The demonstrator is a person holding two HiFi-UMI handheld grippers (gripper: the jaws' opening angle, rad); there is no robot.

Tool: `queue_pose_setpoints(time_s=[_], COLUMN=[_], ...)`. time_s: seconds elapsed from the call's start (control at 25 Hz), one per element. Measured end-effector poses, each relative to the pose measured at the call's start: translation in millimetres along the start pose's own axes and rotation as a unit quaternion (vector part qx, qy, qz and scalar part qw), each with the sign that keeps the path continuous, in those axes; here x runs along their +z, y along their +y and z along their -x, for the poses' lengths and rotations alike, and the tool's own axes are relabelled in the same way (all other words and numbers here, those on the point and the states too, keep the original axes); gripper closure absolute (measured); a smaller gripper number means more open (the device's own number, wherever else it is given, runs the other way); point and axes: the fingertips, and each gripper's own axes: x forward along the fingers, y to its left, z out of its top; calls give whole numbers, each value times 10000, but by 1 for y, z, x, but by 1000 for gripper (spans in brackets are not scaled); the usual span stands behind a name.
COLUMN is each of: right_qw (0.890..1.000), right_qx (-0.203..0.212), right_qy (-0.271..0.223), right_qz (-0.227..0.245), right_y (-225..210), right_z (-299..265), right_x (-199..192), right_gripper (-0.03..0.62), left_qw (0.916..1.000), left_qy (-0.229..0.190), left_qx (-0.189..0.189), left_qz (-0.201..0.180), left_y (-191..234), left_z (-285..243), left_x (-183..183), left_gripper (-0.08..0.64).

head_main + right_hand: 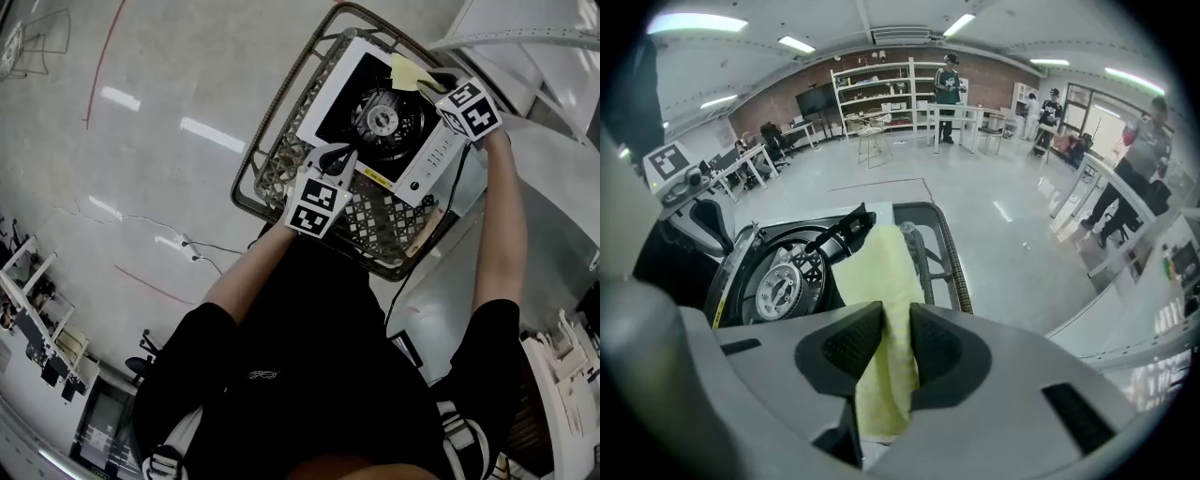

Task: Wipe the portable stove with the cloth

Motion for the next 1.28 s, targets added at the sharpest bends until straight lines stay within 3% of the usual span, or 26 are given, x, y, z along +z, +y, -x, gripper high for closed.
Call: queue_pose_setpoints(time_s=[0.64,0.92,1.16,1.28], right_qw=[9995,9987,9977,9973], right_qx=[-91,103,185,106], right_qy=[-44,72,108,42], right_qz=[292,484,650,730], right_y=[5,7,10,12], right_z=[-22,-29,-37,-40], right_x=[50,69,81,85], right_gripper=[503,509,532,540], left_qw=[9995,9992,9991,9991], left_qy=[-172,-212,-202,-282], left_qx=[149,183,272,299], left_qz=[210,295,273,35], left_y=[27,35,40,44], left_z=[23,28,32,33], left_x=[-3,-3,-6,2], left_gripper=[534,534,534,534])
